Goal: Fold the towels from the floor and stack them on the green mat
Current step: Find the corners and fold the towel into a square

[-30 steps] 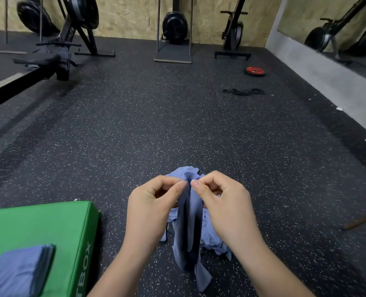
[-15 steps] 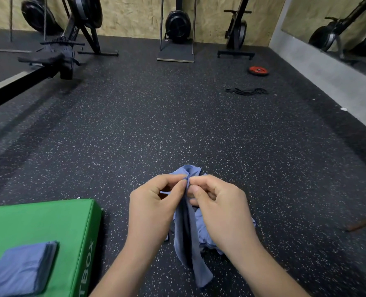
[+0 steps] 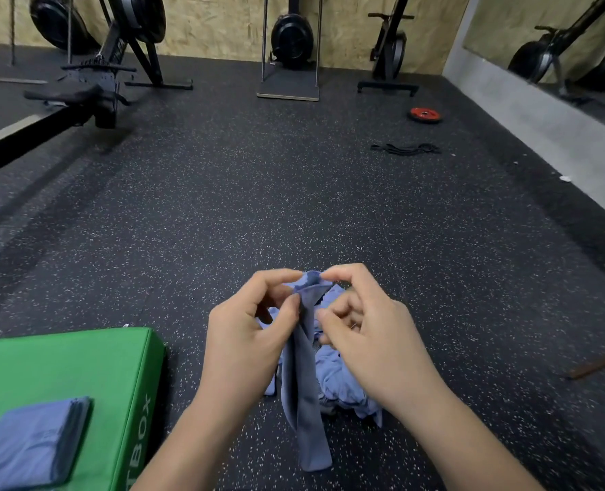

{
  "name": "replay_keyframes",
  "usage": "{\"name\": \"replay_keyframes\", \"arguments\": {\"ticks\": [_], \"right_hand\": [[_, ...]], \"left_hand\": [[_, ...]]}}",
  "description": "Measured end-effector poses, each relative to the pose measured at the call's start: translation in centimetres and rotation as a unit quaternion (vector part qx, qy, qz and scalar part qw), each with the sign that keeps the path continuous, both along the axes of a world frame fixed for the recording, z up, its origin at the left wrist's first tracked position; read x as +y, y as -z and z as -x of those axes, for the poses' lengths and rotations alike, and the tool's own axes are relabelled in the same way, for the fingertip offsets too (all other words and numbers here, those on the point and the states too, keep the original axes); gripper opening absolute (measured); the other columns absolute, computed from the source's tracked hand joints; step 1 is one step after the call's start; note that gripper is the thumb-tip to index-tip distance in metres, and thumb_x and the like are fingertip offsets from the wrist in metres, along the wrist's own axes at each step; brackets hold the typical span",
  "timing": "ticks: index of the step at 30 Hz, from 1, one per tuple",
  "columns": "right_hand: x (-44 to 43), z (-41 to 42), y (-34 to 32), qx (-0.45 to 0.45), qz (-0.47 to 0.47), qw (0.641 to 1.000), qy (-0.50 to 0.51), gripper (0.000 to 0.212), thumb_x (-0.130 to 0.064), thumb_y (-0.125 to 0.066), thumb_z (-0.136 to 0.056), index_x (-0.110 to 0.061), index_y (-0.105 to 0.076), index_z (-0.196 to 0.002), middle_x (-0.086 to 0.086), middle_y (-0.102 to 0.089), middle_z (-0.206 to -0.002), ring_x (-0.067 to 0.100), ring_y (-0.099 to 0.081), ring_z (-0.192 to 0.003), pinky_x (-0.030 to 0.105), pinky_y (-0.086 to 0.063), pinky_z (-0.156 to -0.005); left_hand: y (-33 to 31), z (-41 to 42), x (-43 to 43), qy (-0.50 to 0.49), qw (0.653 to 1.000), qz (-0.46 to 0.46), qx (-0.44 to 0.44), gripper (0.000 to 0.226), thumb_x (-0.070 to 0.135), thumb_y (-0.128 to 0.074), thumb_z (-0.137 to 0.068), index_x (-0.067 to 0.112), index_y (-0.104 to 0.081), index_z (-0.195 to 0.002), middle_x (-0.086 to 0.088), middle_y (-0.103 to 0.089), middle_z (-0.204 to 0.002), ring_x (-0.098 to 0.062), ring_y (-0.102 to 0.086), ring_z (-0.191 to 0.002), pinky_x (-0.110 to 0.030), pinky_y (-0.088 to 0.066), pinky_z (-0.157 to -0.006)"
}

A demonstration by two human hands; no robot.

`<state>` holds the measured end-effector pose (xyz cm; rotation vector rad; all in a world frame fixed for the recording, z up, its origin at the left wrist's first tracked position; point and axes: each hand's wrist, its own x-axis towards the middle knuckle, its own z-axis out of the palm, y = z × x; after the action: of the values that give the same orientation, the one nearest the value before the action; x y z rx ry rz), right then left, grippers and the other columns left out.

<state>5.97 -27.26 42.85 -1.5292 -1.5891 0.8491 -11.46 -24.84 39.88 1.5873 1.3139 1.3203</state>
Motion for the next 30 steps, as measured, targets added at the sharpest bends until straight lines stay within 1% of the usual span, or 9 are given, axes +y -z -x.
{"name": "replay_keyframes", "arguments": {"ticks": [2,5,8,11,15,17,20,25,30], "right_hand": [[0.4,-0.6,0.1,-0.076,0.014,0.997,-0.023,0.038,-0.019,-0.07,-0.099,-0.046,-0.058,-0.124,-0.007,-0.069,-0.082,0.007,-0.065,-0.069,0.022,-0.052,-0.07],[1.1,-1.3,0.5,-0.105,0.056,0.991,-0.059,0.034,-0.025,-0.072,-0.099,-0.046,-0.059,-0.123,-0.003,-0.068,-0.08,0.006,-0.057,-0.063,0.021,-0.046,-0.064],[1.6,-1.6,0.2,-0.133,0.106,0.982,-0.08,0.009,-0.034,-0.07,-0.099,-0.035,-0.062,-0.102,-0.001,-0.061,-0.069,0.005,-0.048,-0.057,0.024,-0.038,-0.057],[1.9,-2.0,0.3,-0.222,0.165,0.958,-0.08,0.024,-0.043,-0.064,-0.1,-0.025,-0.059,-0.085,-0.006,-0.055,-0.063,0.007,-0.045,-0.054,0.024,-0.031,-0.051],[2.3,-2.5,1.1,-0.289,0.123,0.949,-0.027,0.02,-0.034,-0.055,-0.1,-0.023,-0.055,-0.083,-0.005,-0.06,-0.078,0.017,-0.058,-0.075,0.039,-0.05,-0.07],[2.3,-2.9,0.8,-0.262,0.049,0.964,0.016,0.02,-0.029,-0.056,-0.098,-0.021,-0.053,-0.08,-0.004,-0.058,-0.08,0.019,-0.056,-0.077,0.042,-0.05,-0.073],[2.2,-3.3,-0.6,-0.144,-0.033,0.988,0.047,0.022,-0.022,-0.061,-0.097,-0.018,-0.054,-0.076,-0.002,-0.057,-0.069,0.011,-0.047,-0.061,0.033,-0.043,-0.063],[1.2,-2.6,-2.0,-0.088,-0.157,0.983,0.047,0.026,-0.012,-0.074,-0.096,-0.015,-0.058,-0.075,-0.003,-0.06,-0.073,0.015,-0.056,-0.071,0.02,-0.043,-0.067],[0.8,-3.0,-3.0,0.016,-0.176,0.982,0.062,0.013,-0.018,-0.076,-0.099,-0.027,-0.067,-0.101,-0.009,-0.067,-0.089,0.014,-0.065,-0.087,0.022,-0.051,-0.08]], "left_hand": [[-0.1,0.2,0.0,0.025,0.999,0.007,-0.023,0.033,0.008,-0.075,-0.098,0.037,-0.075,-0.114,0.011,-0.073,-0.085,-0.012,-0.062,-0.074,-0.042,-0.053,-0.073],[-0.3,0.5,-0.1,0.056,0.998,-0.002,-0.01,0.033,0.002,-0.072,-0.098,0.034,-0.078,-0.106,0.008,-0.077,-0.091,-0.012,-0.067,-0.08,-0.041,-0.056,-0.077],[-0.3,0.7,0.0,0.064,0.998,-0.009,0.007,0.036,-0.001,-0.073,-0.096,0.034,-0.077,-0.098,0.008,-0.079,-0.092,-0.018,-0.071,-0.082,-0.043,-0.058,-0.079],[-0.2,1.2,0.2,0.043,0.999,-0.015,0.019,0.034,0.0,-0.076,-0.092,0.034,-0.076,-0.094,0.008,-0.078,-0.085,-0.013,-0.068,-0.074,-0.038,-0.058,-0.073],[-0.2,1.7,0.3,0.023,0.995,-0.042,0.086,0.036,-0.002,-0.082,-0.085,0.034,-0.075,-0.086,0.011,-0.077,-0.082,-0.012,-0.069,-0.07,-0.038,-0.057,-0.07],[-0.3,2.1,0.5,0.005,0.99,-0.06,0.131,0.036,-0.002,-0.083,-0.082,0.033,-0.075,-0.085,0.014,-0.076,-0.081,-0.01,-0.07,-0.07,-0.033,-0.057,-0.069],[-0.7,2.7,0.7,-0.022,0.98,-0.083,0.178,0.031,0.003,-0.085,-0.081,0.031,-0.076,-0.085,0.019,-0.074,-0.079,-0.006,-0.071,-0.07,-0.023,-0.055,-0.069],[-1.5,3.0,0.6,-0.079,0.97,-0.115,0.198,0.026,0.006,-0.087,-0.082,0.029,-0.078,-0.09,0.03,-0.07,-0.079,0.007,-0.069,-0.077,-0.003,-0.045,-0.072],[-2.2,3.2,0.5,-0.134,0.967,-0.158,0.148,0.02,0.006,-0.08,-0.089,0.022,-0.077,-0.102,0.023,-0.073,-0.089,0.007,-0.07,-0.083,-0.001,-0.044,-0.077]]}}
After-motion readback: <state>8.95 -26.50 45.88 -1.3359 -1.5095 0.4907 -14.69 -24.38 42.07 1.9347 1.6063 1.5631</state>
